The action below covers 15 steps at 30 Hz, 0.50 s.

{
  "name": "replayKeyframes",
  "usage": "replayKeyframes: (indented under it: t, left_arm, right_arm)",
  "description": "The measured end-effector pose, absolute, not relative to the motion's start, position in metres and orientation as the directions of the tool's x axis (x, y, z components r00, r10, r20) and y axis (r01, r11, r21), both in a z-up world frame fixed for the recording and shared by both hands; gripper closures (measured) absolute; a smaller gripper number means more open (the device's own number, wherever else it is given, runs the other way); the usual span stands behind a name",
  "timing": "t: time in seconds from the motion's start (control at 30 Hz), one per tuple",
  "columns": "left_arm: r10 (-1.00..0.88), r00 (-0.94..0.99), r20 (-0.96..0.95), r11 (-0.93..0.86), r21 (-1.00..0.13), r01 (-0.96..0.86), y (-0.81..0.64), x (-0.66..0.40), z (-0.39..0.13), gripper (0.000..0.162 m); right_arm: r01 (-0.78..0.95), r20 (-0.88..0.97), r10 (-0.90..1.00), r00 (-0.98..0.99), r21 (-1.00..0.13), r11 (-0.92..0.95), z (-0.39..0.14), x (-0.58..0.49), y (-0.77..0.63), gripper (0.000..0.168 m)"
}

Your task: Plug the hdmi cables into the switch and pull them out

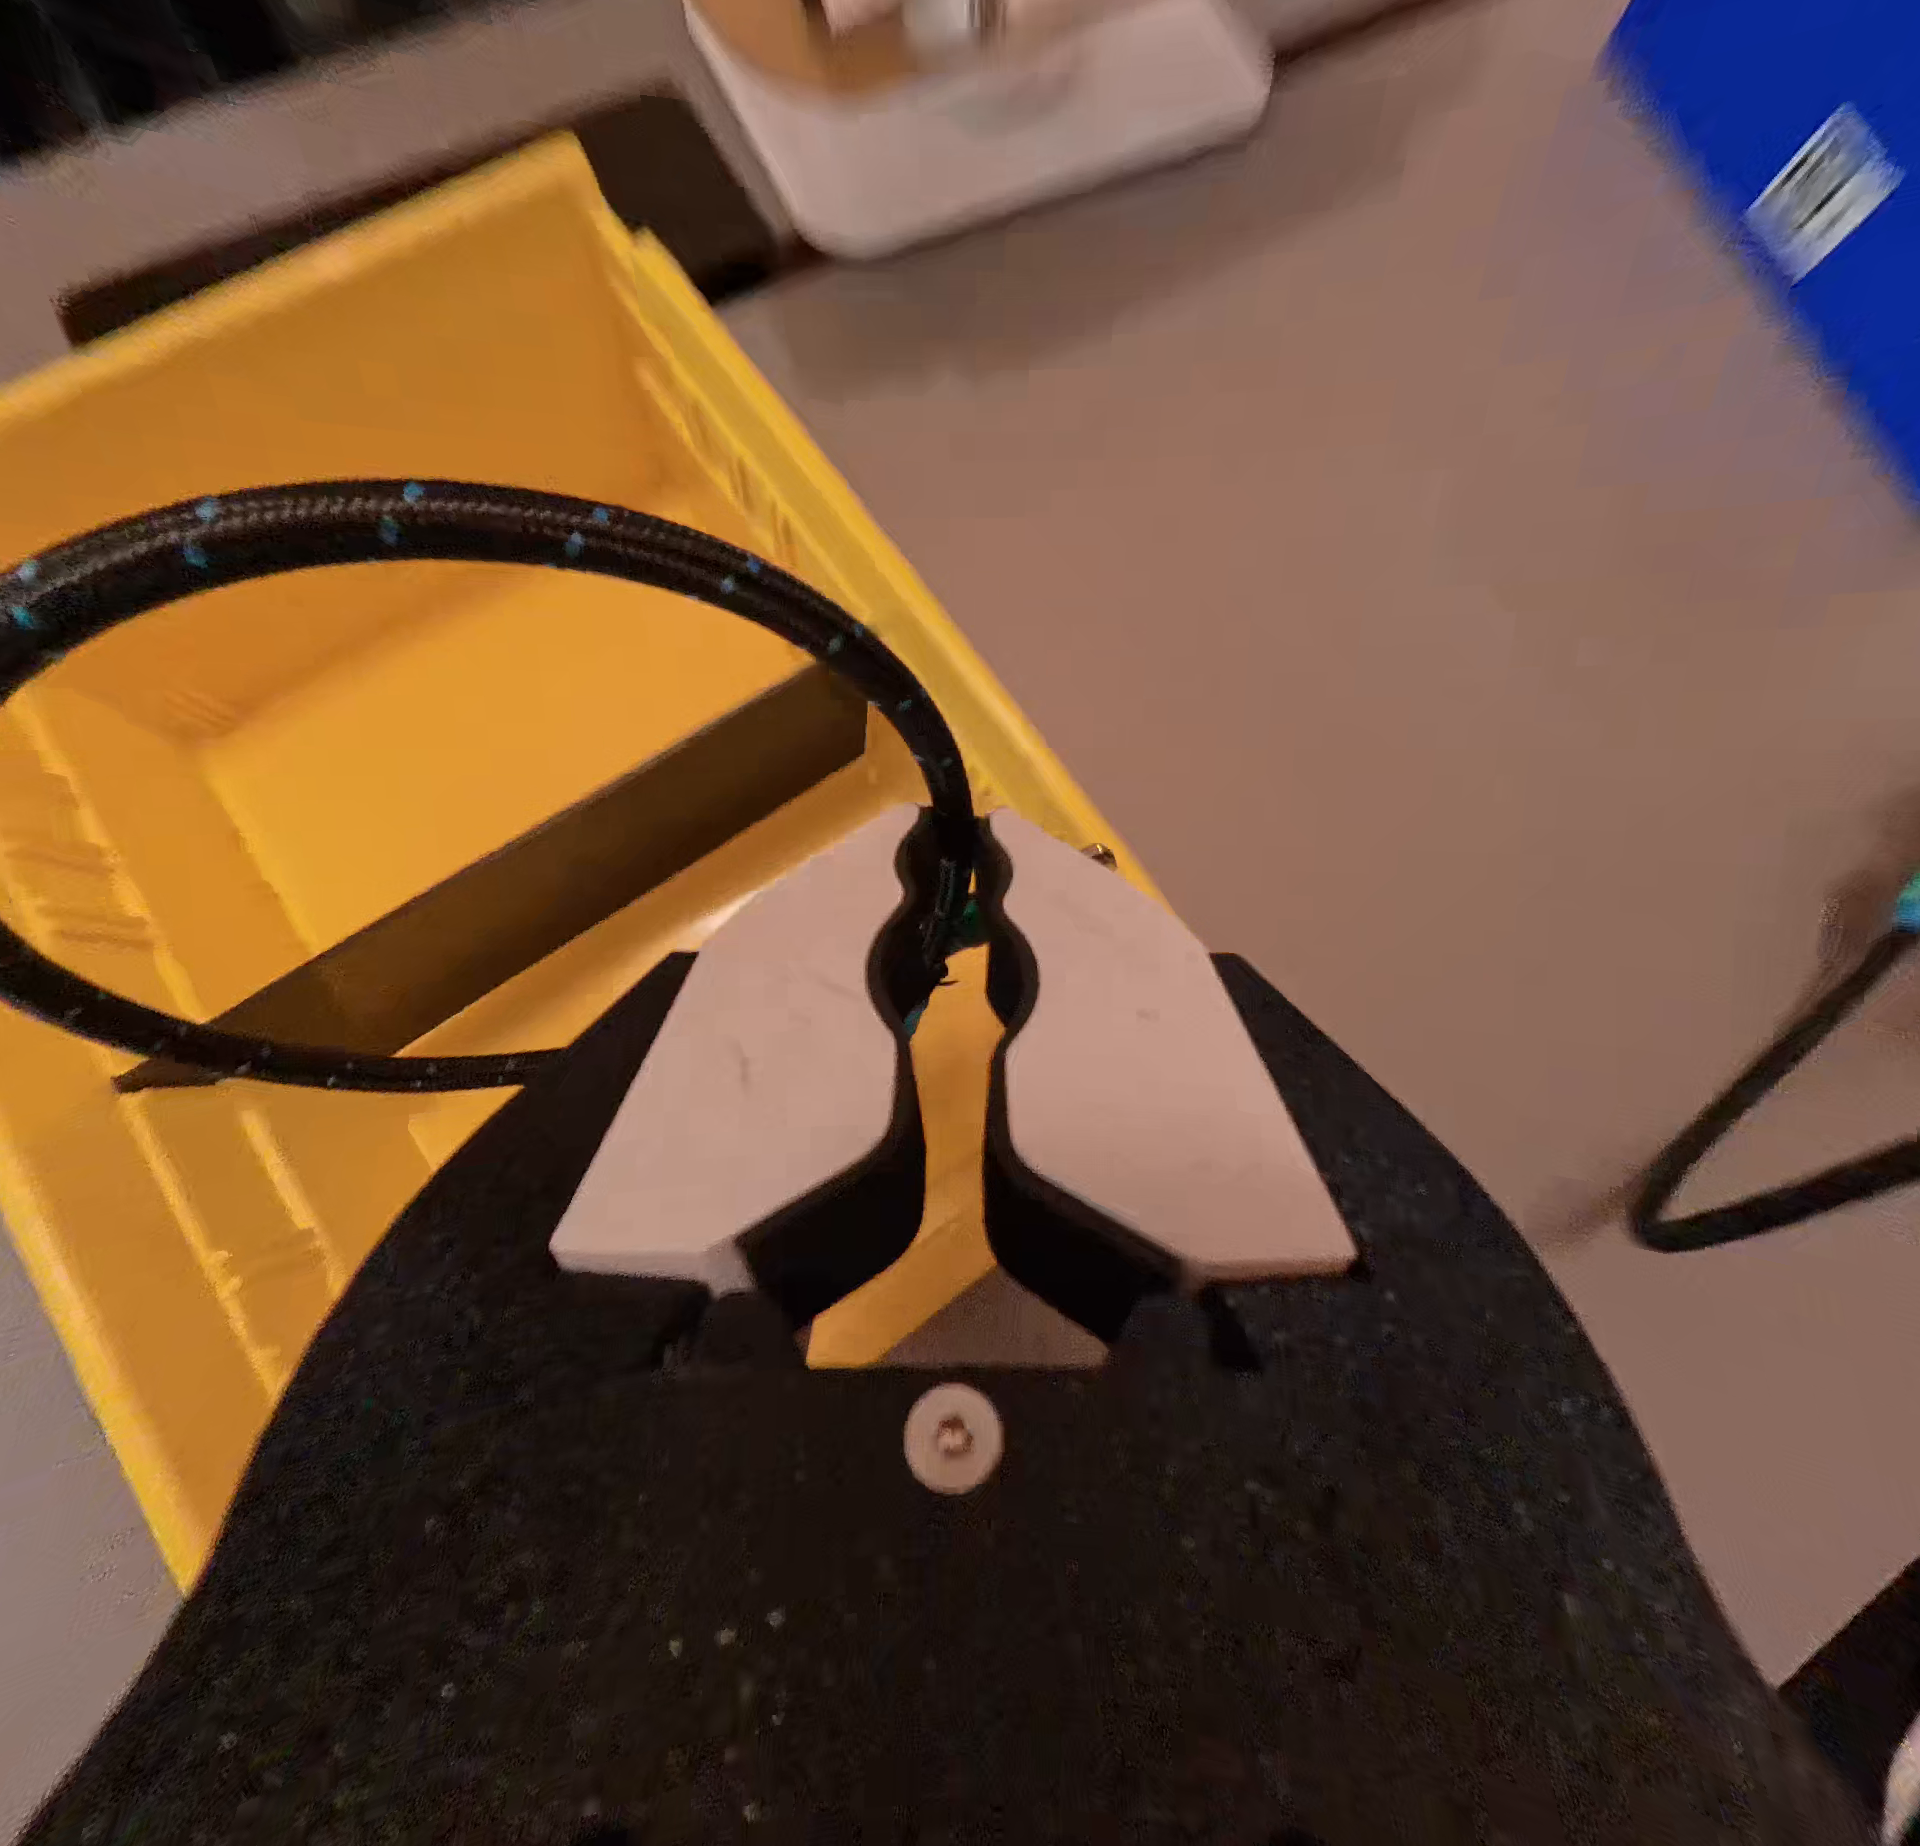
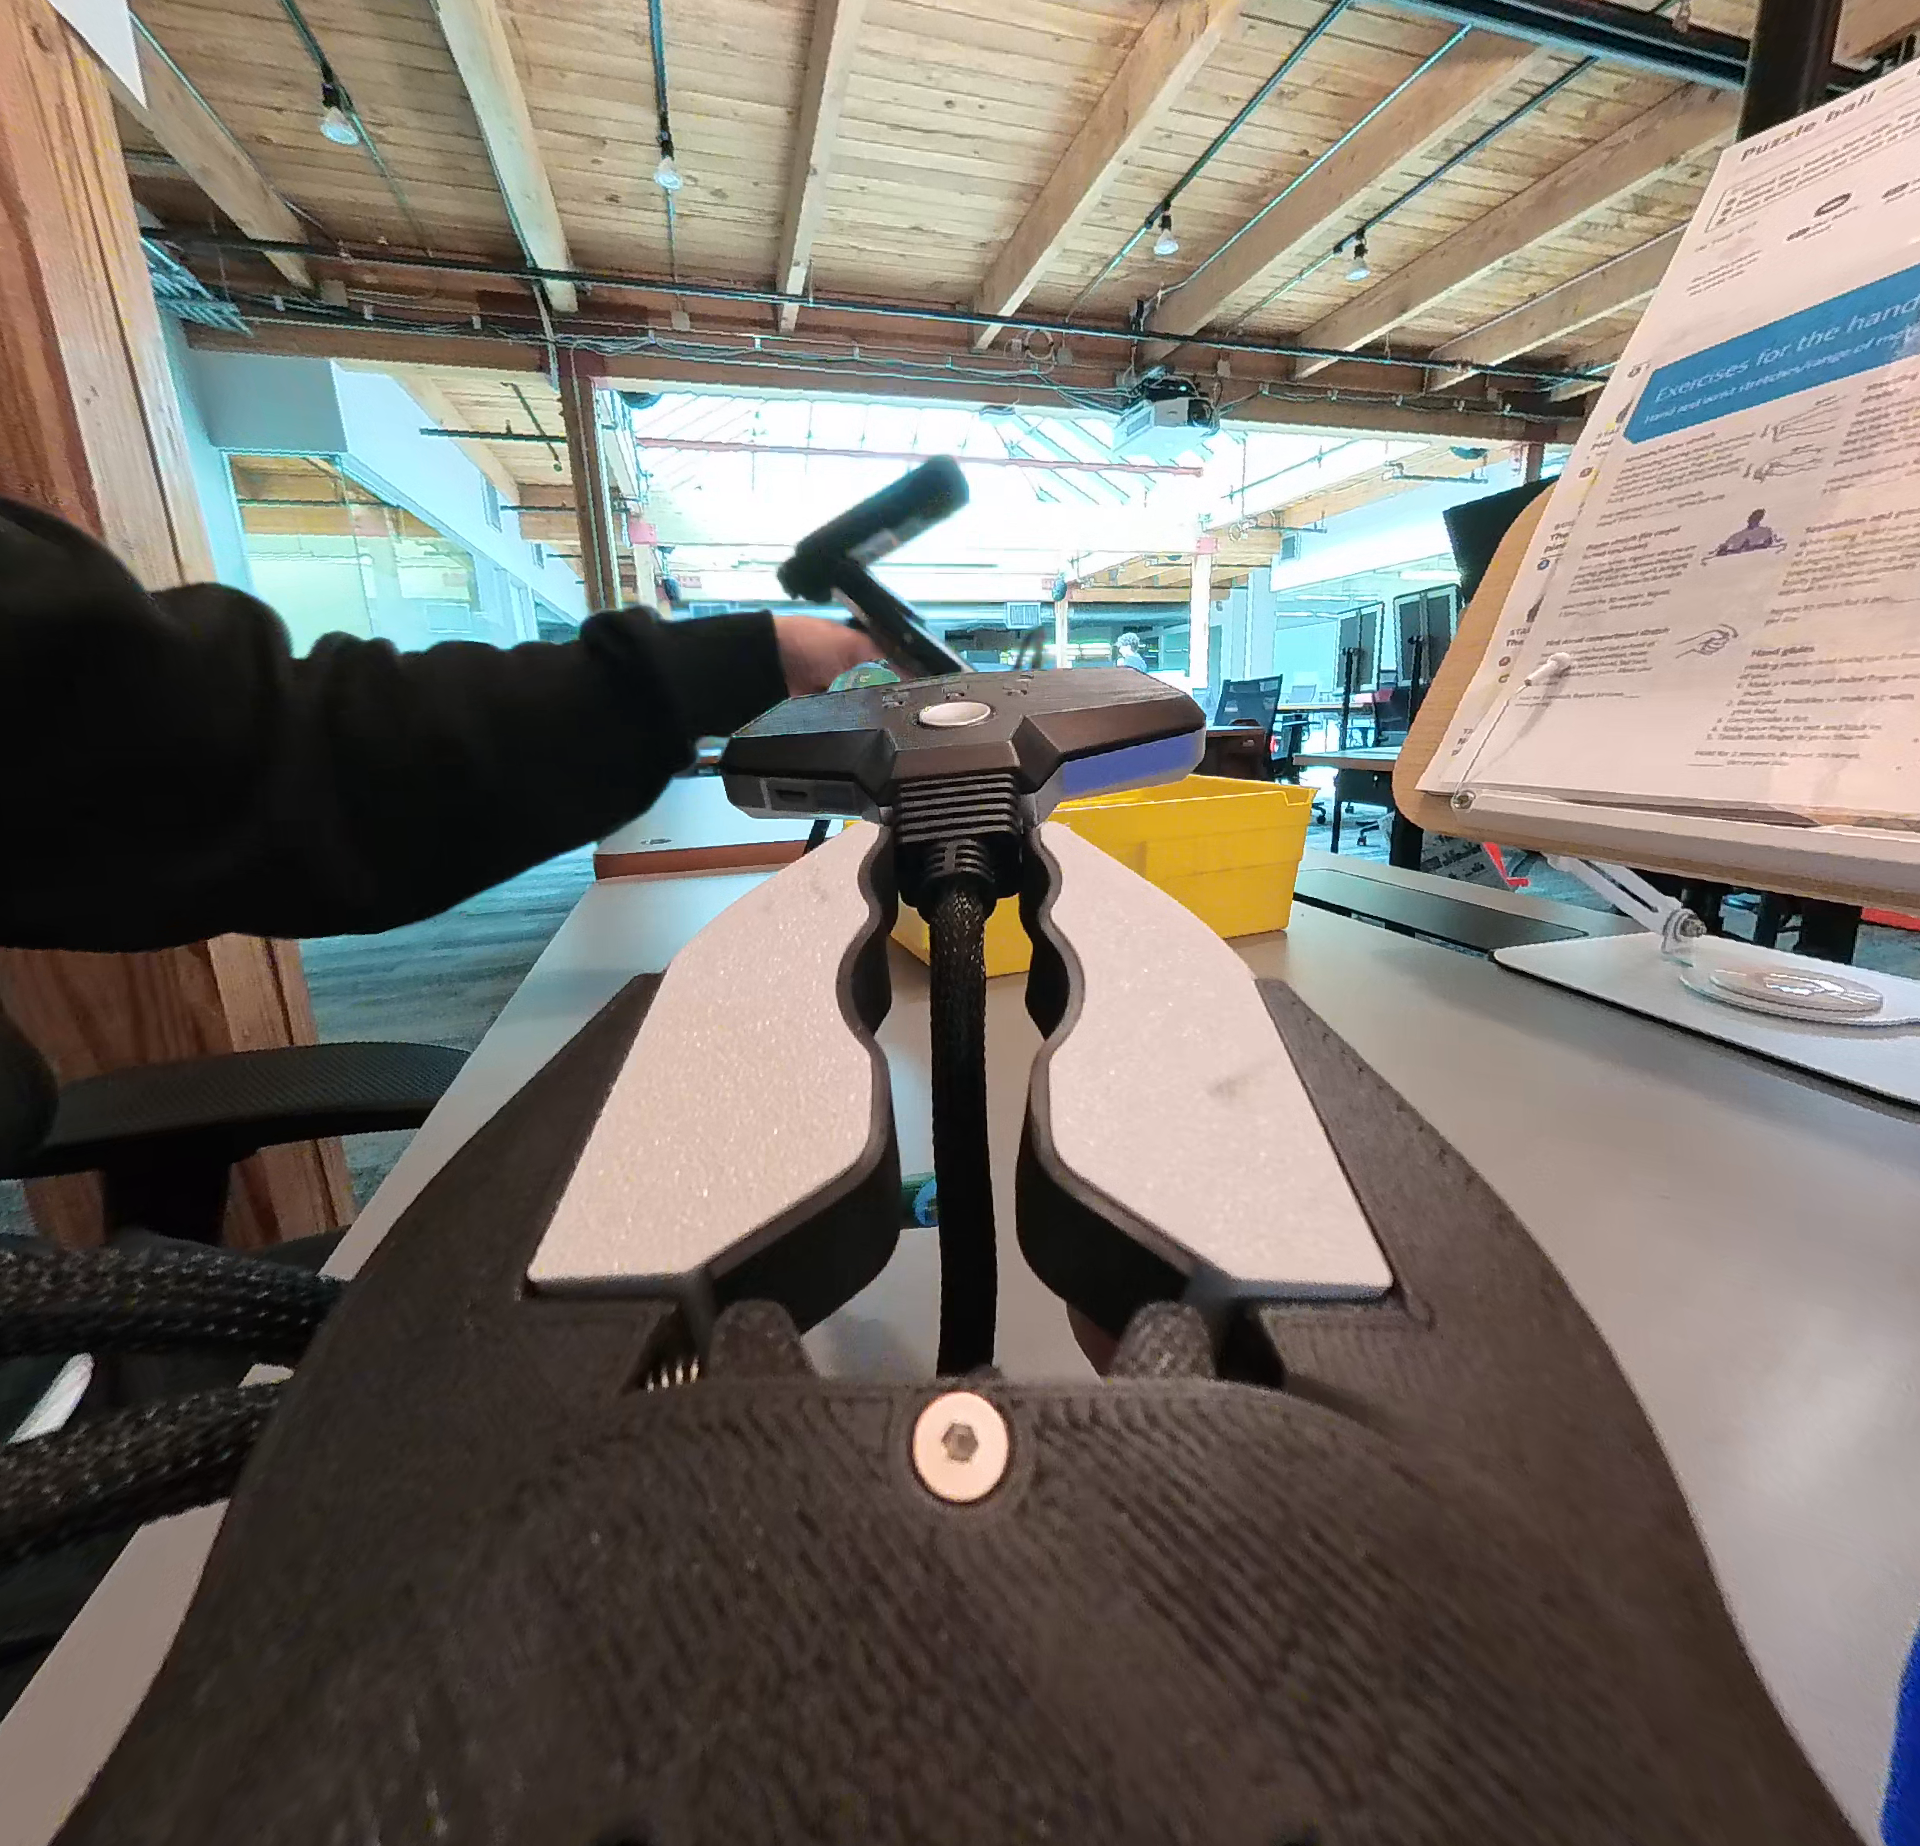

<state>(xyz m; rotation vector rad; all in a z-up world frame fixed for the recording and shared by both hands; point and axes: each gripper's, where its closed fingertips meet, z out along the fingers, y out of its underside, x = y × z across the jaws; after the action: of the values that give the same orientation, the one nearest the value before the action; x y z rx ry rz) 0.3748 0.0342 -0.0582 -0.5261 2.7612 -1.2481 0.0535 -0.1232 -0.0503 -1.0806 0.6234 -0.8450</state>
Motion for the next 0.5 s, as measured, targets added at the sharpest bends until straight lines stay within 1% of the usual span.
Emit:
replayKeyframes:
  t: [0.1, 0.23, 0.4, 0.5]
  left_arm:
    - [-0.308, -0.936, 0.170, 0.436, -0.850, -0.297, 0.036, 0.358, -0.012, 0.156]
    - [-0.186, -0.952, 0.244, 0.285, -0.913, -0.290, 0.030, 0.317, 0.025, 0.156]
    - [-0.056, -0.980, 0.192, 0.175, -0.964, -0.199, 0.017, 0.258, 0.035, 0.156]
    - [-0.042, -0.976, 0.215, 0.183, -0.958, -0.219, 0.010, 0.232, 0.021, 0.156]
  right_arm:
    - [0.282, -0.033, -0.839, 0.544, -0.934, 0.220, -0.050, 0.054, -0.123, 0.146]
    - [0.285, -0.032, -0.841, 0.540, -0.933, 0.218, -0.050, 0.053, -0.124, 0.146]
    - [0.297, -0.029, -0.853, 0.521, -0.931, 0.212, -0.050, 0.052, -0.128, 0.146]
    - [0.307, -0.029, -0.866, 0.500, -0.929, 0.208, -0.049, 0.050, -0.133, 0.146]
